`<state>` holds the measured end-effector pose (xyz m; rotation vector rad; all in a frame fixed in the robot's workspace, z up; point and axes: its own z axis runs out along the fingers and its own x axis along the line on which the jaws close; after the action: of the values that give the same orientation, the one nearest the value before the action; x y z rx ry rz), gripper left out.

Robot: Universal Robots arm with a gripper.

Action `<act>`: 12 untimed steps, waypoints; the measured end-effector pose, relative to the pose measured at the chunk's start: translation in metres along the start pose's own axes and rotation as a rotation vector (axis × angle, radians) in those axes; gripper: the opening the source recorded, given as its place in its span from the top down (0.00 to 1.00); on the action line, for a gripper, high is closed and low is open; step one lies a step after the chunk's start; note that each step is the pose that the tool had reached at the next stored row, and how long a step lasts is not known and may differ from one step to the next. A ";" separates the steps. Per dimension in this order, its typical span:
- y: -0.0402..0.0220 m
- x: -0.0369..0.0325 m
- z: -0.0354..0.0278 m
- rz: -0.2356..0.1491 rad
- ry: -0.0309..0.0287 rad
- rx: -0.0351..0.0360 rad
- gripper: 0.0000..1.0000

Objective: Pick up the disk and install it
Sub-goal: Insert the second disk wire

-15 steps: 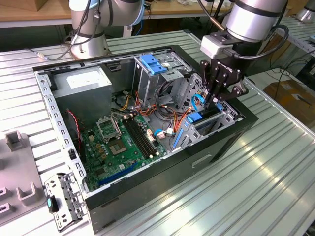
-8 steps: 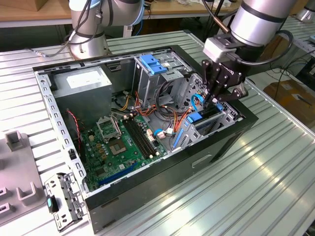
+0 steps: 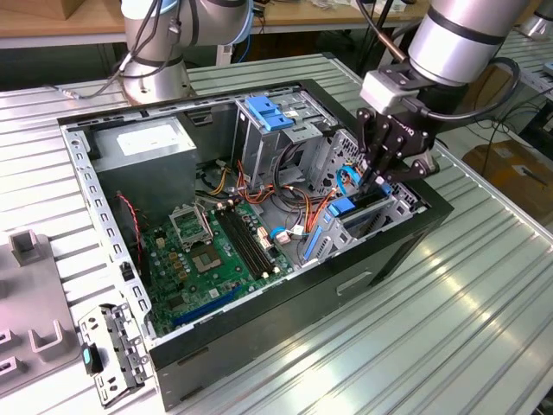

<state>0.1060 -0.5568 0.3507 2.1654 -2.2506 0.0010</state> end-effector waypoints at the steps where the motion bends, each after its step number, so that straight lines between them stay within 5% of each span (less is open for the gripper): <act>1: 0.0000 0.0000 0.0012 0.000 -0.0004 0.0000 0.84; 12: -0.0009 0.0000 0.0031 0.000 -0.0038 0.0000 0.84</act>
<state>0.1068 -0.5568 0.3476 2.1672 -2.2525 -0.0031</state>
